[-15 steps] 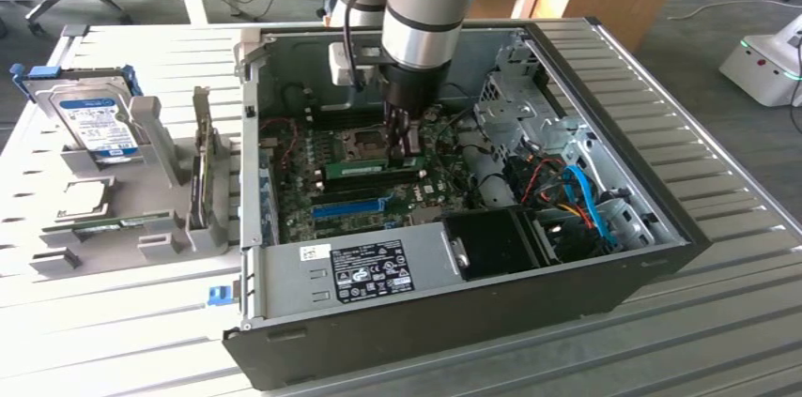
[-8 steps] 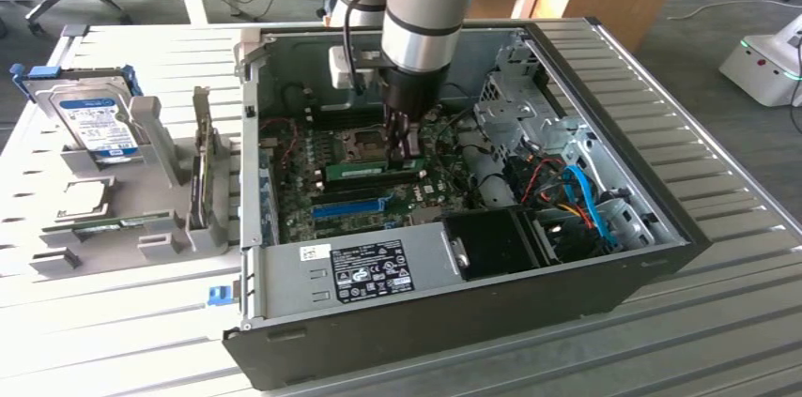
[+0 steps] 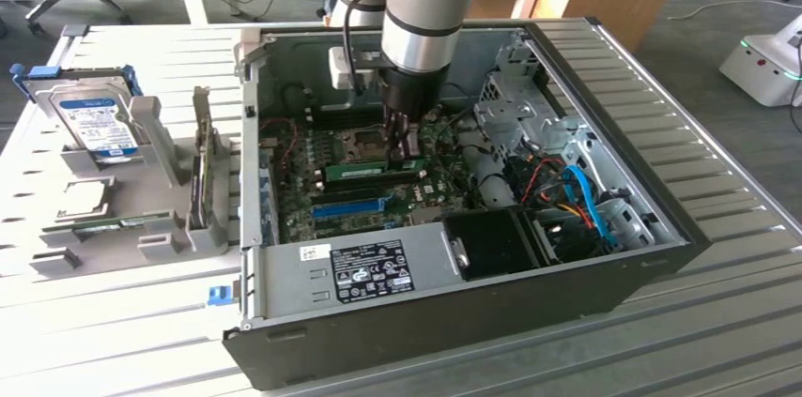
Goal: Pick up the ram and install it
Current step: 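Insert the ram into the slot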
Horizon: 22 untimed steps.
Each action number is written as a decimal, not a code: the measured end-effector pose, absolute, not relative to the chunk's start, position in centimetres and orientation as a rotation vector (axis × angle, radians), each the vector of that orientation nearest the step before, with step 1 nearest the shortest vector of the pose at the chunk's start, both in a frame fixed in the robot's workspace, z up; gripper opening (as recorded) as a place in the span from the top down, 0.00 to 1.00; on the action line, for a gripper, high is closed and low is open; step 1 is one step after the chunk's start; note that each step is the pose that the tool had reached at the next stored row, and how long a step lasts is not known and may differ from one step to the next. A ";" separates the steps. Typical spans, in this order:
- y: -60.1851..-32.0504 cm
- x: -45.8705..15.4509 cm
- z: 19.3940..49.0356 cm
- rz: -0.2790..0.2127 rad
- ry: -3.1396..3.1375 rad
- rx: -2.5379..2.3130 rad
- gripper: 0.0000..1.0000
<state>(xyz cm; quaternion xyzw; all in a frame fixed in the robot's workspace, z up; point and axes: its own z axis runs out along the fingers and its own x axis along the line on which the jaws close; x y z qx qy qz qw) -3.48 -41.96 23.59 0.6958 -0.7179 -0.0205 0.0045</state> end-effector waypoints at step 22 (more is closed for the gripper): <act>-42.0 -3.8 23.2 -0.063 -2.249 2.180 0.88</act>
